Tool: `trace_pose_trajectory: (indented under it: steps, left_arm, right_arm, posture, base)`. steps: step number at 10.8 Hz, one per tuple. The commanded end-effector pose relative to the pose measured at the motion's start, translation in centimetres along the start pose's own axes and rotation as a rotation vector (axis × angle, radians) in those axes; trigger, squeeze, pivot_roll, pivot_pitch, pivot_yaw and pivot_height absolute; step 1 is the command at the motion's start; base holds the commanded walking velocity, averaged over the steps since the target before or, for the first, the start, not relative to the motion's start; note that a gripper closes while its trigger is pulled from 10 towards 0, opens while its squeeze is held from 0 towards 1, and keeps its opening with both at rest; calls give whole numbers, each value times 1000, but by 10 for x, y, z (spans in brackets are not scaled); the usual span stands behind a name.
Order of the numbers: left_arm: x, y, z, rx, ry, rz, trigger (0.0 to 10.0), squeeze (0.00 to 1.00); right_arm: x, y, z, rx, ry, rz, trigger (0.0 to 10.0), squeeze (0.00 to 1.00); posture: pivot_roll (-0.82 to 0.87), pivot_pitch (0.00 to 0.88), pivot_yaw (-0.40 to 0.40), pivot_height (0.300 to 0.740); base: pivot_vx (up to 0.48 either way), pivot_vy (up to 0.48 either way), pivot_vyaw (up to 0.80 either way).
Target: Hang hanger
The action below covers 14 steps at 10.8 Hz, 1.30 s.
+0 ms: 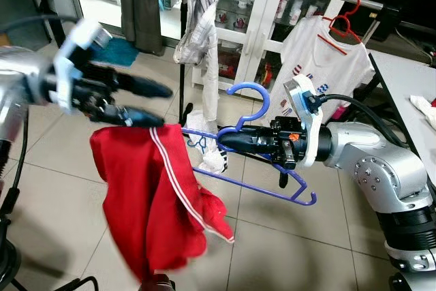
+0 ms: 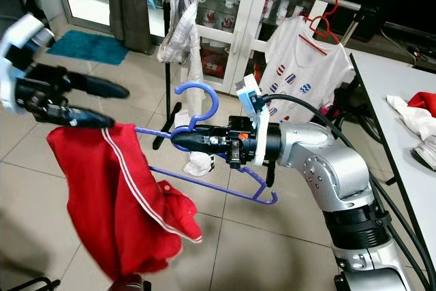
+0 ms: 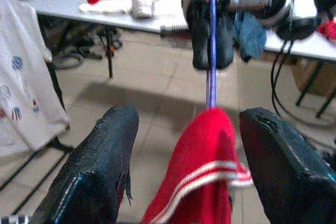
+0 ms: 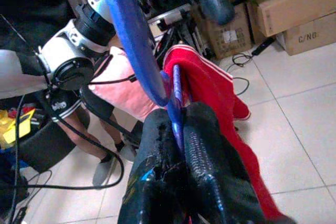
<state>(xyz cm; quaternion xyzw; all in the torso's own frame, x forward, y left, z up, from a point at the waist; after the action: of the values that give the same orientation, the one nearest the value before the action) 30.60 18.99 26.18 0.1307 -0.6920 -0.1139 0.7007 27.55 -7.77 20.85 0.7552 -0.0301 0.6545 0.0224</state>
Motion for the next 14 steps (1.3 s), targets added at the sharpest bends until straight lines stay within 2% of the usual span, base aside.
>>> trace_pose_trajectory:
  steps: [1, 3, 4, 5, 6, 7, 8, 12, 14]
  left_arm:
    - [-3, -3, 0, -12, -17, -45, 10000, 0]
    - [-22, -11, -6, -19, -24, -132, 10000, 0]
    - [-24, -14, -6, -29, -29, -147, 10000, 0]
    - [-28, -20, -6, -55, -42, -180, 9451, 0]
    - [-28, -25, -7, -66, -71, -204, 4039, 0]
    - [-28, -27, -9, -70, -80, -205, 863, 0]
    - [-29, -32, -9, -89, -84, -218, 0, 0]
    - [-37, -37, -10, -118, -98, -285, 0, 0]
    - [-35, -39, -9, -126, -97, -268, 0, 0]
  right_arm:
    - [6, 2, -4, 20, 22, 12, 10000, 0]
    - [6, 1, -6, 30, 21, 9, 10000, 0]
    - [6, 0, -6, 34, 21, 7, 10000, 0]
    - [5, -2, -6, 35, 22, 5, 10000, 0]
    - [5, -3, -6, 36, 23, 6, 10000, 0]
    - [6, -3, -6, 37, 23, 5, 10000, 0]
    - [6, -4, -6, 40, 23, 3, 10000, 0]
    - [5, -5, -7, 44, 29, -7, 10000, 0]
    - [5, -5, -6, 44, 34, -14, 10000, 0]
  posture:
    - [74, 0, -77, 740]
    - [76, 0, -87, 740]
    - [76, 0, -87, 740]
    - [76, 0, -88, 740]
    - [76, 0, -88, 740]
    - [75, 0, -87, 740]
    - [73, 0, -86, 740]
    - [72, 0, -86, 740]
    - [74, 0, -94, 740]
  base:
    - [0, 0, 0]
    - [0, 0, 0]
    - [0, 0, 0]
    - [0, 0, 0]
    - [0, 0, 0]
    - [0, 0, 0]
    - [0, 0, 0]
    - [0, 0, 0]
    - [0, 0, 0]
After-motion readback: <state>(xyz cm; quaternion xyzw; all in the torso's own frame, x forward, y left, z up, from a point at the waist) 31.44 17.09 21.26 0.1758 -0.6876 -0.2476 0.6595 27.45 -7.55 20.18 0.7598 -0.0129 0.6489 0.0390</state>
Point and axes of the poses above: a point about 5 cm out from each wrist's last joint towards the gripper, its own y axis pointing back from the gripper into the wrist, its own x axis along the axis of the wrist's last joint, z = x × y, the point moved 3 cm from there along -y, pointing out of the wrist towards the gripper
